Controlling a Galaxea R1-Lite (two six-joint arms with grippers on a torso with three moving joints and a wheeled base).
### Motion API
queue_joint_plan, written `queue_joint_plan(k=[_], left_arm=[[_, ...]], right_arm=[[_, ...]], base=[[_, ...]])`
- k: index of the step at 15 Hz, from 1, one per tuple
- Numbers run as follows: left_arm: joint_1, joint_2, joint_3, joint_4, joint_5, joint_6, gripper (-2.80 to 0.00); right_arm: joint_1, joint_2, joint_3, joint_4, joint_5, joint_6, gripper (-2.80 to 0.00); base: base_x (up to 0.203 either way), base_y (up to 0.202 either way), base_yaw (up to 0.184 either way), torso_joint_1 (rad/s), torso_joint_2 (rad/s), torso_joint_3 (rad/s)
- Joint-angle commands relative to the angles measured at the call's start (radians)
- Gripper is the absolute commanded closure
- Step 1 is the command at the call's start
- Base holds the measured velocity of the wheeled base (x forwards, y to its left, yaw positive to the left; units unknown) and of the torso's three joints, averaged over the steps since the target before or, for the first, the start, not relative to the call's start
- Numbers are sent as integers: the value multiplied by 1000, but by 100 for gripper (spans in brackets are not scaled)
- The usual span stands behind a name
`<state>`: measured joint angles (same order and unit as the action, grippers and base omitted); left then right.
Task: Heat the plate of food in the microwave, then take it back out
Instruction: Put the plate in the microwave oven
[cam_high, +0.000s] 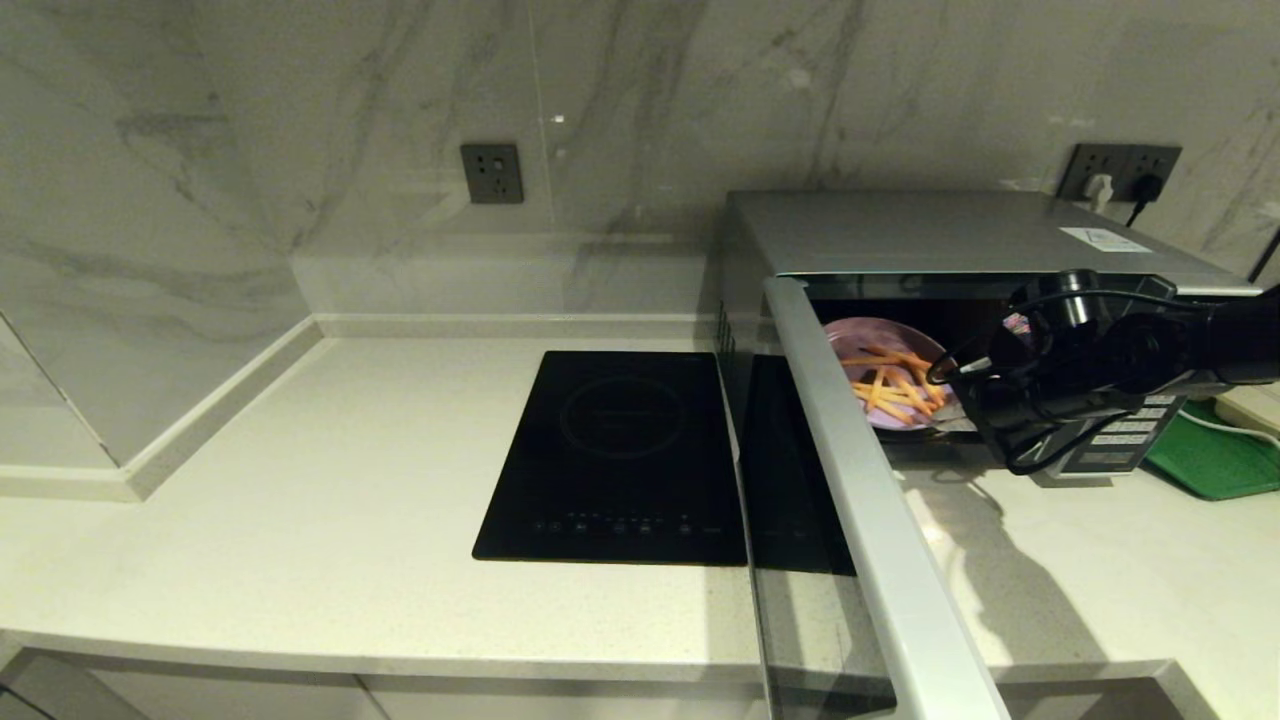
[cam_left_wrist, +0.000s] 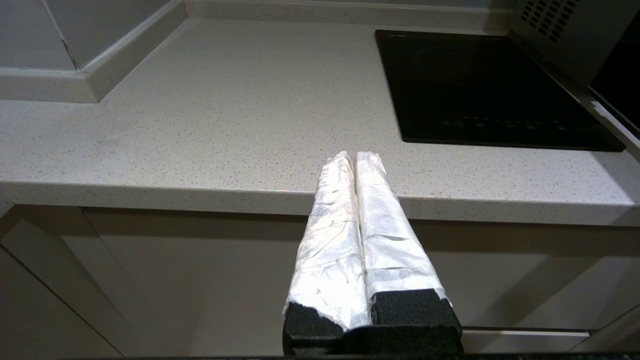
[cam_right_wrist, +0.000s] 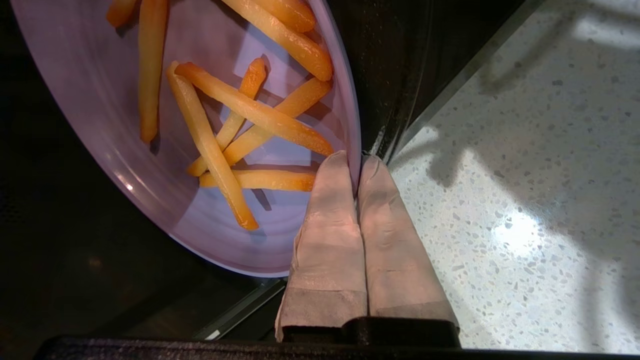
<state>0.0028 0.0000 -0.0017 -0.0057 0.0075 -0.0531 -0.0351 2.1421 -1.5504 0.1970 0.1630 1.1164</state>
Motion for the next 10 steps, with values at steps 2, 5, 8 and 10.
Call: queue_joint_plan(k=[2,5,8,10], left_arm=[[0,0,0,0,0,-1,0],[0,0,0,0,0,-1,0],[0,0,0,0,0,-1,0],[0,0,0,0,0,-1,0]], right_arm=[[0,21,-13,1,1,8,0],[0,29,-31,1,1,8,0],[0,35,-42,1,1,10,0],[0,44,-48,1,1,11,0]], base=[[0,0,0,0,0,0],[0,0,0,0,0,0],[0,0,0,0,0,0],[0,0,0,0,0,0]])
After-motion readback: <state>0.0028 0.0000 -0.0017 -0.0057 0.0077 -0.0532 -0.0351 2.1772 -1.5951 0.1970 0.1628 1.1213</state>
